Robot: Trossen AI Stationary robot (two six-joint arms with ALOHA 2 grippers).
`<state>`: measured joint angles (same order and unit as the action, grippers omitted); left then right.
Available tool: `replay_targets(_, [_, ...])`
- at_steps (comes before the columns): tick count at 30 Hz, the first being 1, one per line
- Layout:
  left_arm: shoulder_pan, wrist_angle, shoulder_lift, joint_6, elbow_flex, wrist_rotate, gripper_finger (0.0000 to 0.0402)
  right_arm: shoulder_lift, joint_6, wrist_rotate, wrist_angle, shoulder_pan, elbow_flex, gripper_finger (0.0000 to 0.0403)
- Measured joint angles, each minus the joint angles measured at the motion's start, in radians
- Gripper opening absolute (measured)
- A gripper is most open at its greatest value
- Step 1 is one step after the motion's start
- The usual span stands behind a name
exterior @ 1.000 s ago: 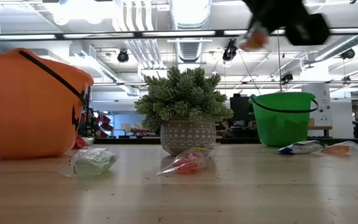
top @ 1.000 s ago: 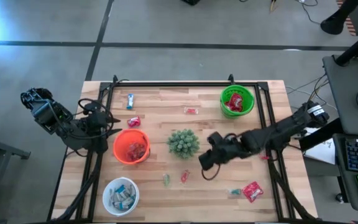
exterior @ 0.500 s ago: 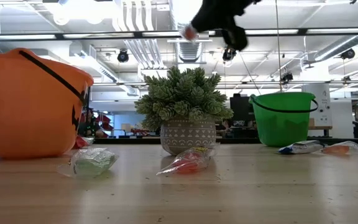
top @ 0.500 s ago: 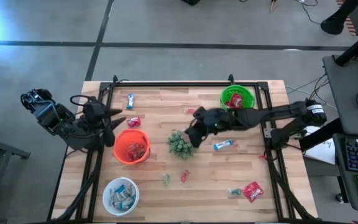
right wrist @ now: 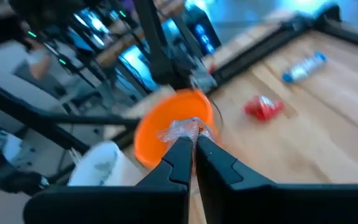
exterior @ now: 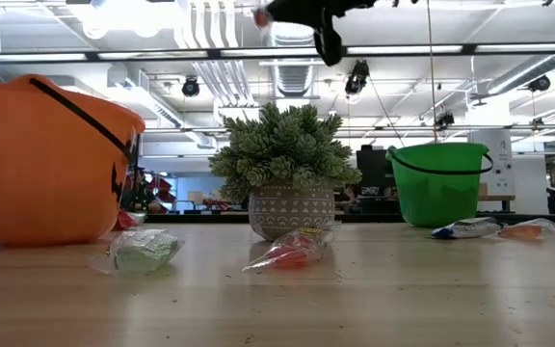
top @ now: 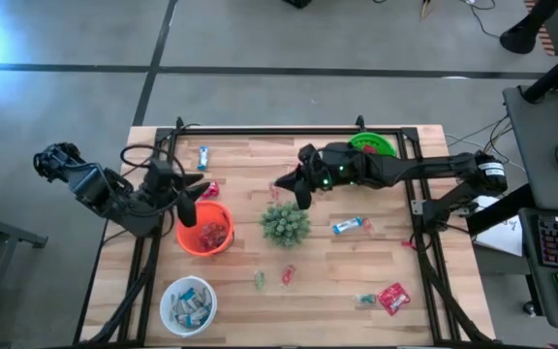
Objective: Sort candy
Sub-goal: Put the orange gummy into the orange bucket
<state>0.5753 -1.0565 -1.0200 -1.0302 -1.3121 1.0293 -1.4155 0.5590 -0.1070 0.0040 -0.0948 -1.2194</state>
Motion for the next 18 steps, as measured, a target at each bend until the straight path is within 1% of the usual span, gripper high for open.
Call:
replay_targets(6, [-0.061,0.129,-0.053,0.002,0.0,-0.052,0.0125,0.0,-0.044,-0.014,0.148,-0.009,0.0,0.0008])
replay_targets(8, [-0.088,0.166,-0.074,0.003,0.0,-0.081,0.0121,0.0,-0.047,-0.034,0.165,-0.015,-0.004,0.0008])
replay_targets(11, [-0.134,0.241,-0.107,0.016,0.0,-0.133,0.0118,0.0,-0.073,-0.034,0.165,-0.017,-0.018,0.0008])
replay_targets(14, [-0.179,0.349,-0.14,0.094,0.0,-0.197,0.0118,0.0,-0.105,-0.041,0.16,-0.017,-0.032,0.0008])
replay_targets(18, [-0.22,0.517,-0.177,0.215,0.0,-0.26,0.0118,0.0,-0.118,-0.088,0.138,-0.024,-0.062,0.0008])
